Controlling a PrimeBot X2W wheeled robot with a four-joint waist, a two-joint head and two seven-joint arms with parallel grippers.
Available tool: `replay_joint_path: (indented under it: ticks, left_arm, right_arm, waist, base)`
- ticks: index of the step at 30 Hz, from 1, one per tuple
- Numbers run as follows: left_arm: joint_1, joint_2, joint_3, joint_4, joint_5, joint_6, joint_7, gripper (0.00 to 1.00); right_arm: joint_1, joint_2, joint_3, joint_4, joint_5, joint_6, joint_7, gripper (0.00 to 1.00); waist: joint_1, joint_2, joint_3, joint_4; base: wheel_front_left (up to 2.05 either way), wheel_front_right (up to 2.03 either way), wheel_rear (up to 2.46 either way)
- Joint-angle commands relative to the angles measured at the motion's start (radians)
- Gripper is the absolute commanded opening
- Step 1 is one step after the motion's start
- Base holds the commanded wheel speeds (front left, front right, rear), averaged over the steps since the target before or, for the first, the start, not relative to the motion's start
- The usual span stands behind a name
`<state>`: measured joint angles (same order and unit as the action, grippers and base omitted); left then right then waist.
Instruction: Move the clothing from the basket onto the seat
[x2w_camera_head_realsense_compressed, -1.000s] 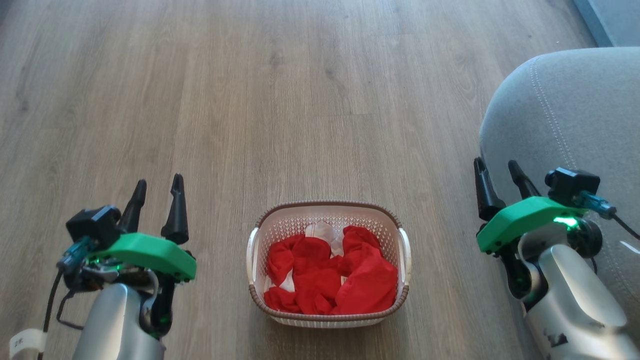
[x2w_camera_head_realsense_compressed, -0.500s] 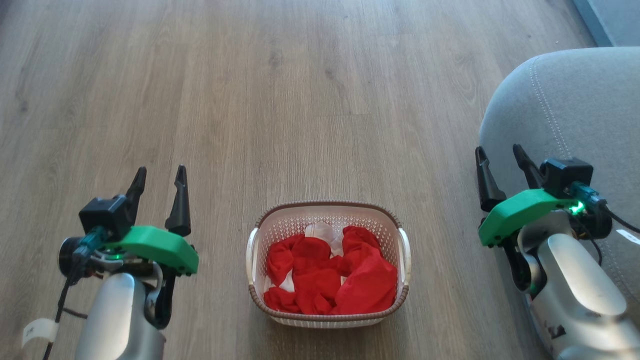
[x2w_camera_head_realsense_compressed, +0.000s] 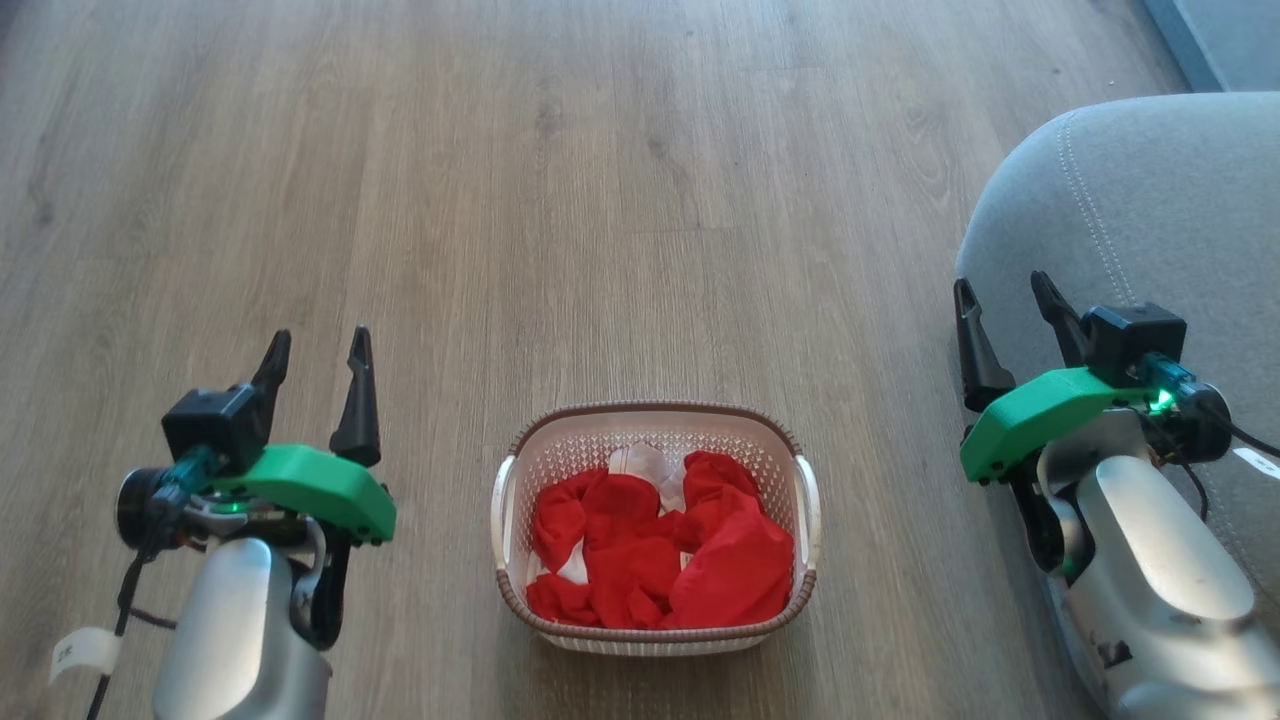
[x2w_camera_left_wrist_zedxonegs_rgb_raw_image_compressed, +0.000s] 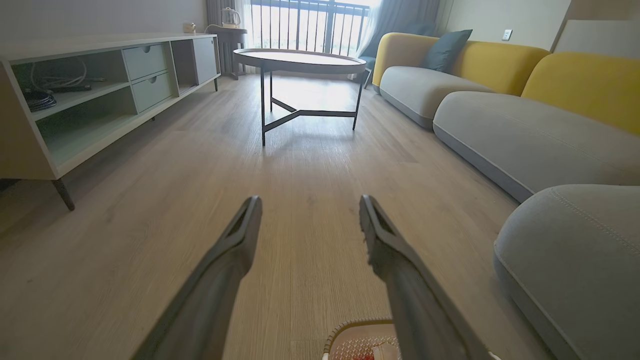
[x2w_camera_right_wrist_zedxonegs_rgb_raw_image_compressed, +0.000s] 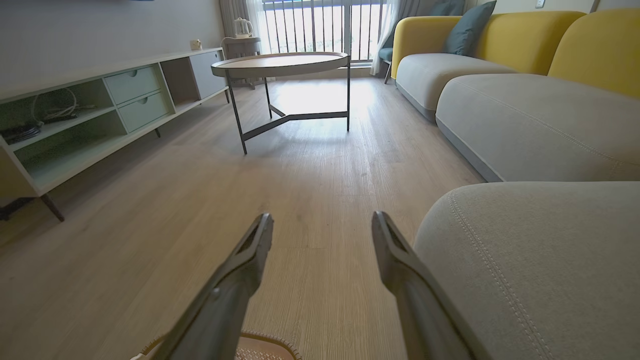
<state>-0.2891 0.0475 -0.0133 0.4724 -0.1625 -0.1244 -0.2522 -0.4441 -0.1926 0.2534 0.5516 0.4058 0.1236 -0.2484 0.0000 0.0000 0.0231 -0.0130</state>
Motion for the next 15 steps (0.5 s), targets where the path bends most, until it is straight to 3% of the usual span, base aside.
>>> replay_joint_path:
  ticks: [1,15]
  left_arm:
    - [-0.053,0.012,0.039,-0.025,-0.01,-0.006,-0.01,1.0]
    - [-0.049,0.009,0.038,-0.01,-0.015,-0.006,-0.01,1.0]
  right_arm:
    - [-0.036,-0.006,0.009,-0.027,0.005,0.007,-0.013,1.0]
    - [-0.028,-0.002,-0.001,-0.036,-0.001,0.007,-0.013,1.0]
  waist:
    - [0.0,0.0,0.0,0.0]
    - [0.0,0.0,-0.002,0.001]
  base:
    - [0.0,0.0,0.0]
    - [0.0,0.0,0.0]
